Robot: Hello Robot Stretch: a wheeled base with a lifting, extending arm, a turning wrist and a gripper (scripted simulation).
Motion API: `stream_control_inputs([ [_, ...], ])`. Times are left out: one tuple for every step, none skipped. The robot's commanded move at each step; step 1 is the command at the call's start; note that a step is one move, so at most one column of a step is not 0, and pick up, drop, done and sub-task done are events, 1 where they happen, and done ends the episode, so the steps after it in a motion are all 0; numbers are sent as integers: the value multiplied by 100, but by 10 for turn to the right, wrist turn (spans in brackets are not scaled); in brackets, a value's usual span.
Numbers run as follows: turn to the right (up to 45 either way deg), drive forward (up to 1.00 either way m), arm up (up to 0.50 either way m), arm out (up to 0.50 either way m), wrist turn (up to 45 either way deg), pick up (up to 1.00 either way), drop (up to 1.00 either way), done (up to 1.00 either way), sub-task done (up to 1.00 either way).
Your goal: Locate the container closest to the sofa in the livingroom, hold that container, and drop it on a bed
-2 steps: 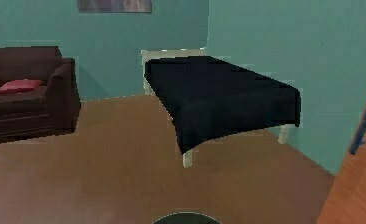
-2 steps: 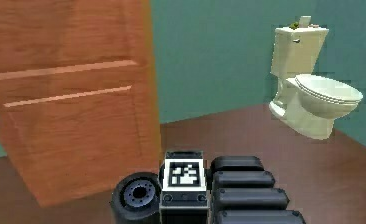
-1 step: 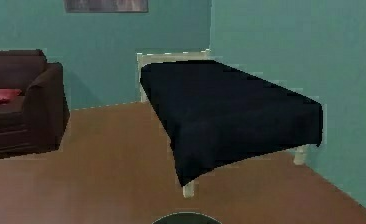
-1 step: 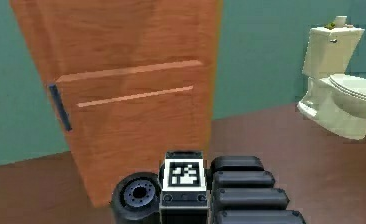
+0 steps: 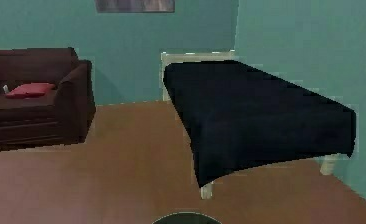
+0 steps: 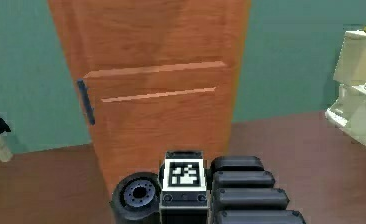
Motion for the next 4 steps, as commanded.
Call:
stream_control_inputs([
  [0, 70, 0, 0, 0, 0, 0, 0, 0],
  [-240, 0, 0, 0, 0, 0, 0, 0, 0],
  [0, 100, 0, 0, 0, 0, 0, 0, 0],
  [-60, 0, 0, 0, 0, 0, 0, 0, 0],
])
